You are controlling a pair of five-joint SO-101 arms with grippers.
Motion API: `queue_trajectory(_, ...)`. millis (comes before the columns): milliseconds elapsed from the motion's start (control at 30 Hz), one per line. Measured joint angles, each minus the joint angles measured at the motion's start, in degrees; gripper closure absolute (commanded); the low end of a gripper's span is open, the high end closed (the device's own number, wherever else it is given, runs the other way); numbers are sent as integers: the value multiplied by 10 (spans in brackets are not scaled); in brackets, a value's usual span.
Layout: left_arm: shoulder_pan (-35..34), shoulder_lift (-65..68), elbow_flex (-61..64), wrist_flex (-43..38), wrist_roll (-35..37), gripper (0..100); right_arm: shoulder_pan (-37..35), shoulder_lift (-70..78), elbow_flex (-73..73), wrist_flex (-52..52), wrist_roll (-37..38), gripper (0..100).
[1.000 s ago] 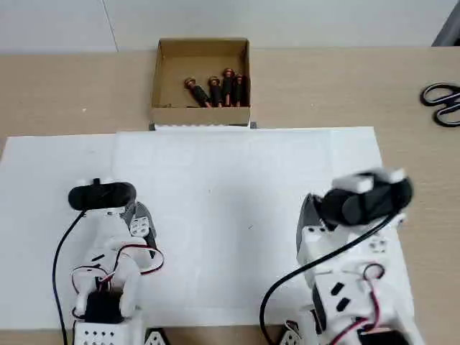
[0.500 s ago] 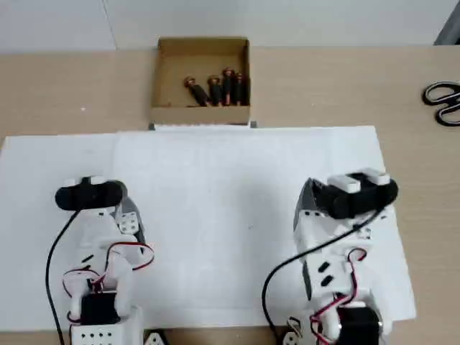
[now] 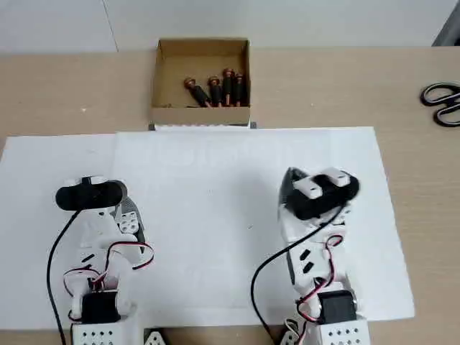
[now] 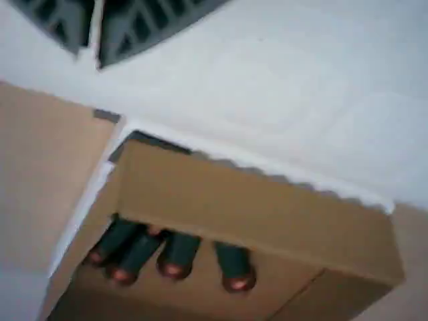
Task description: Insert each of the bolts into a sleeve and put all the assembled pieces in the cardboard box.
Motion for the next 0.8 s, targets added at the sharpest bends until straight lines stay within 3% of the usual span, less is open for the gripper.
queue_trajectory(533,0,0,0,12,0,995,-14,0,0,226,-22,994)
queue_trajectory(800,0,0,0,12,0,995,-14,0,0,241,-22,994)
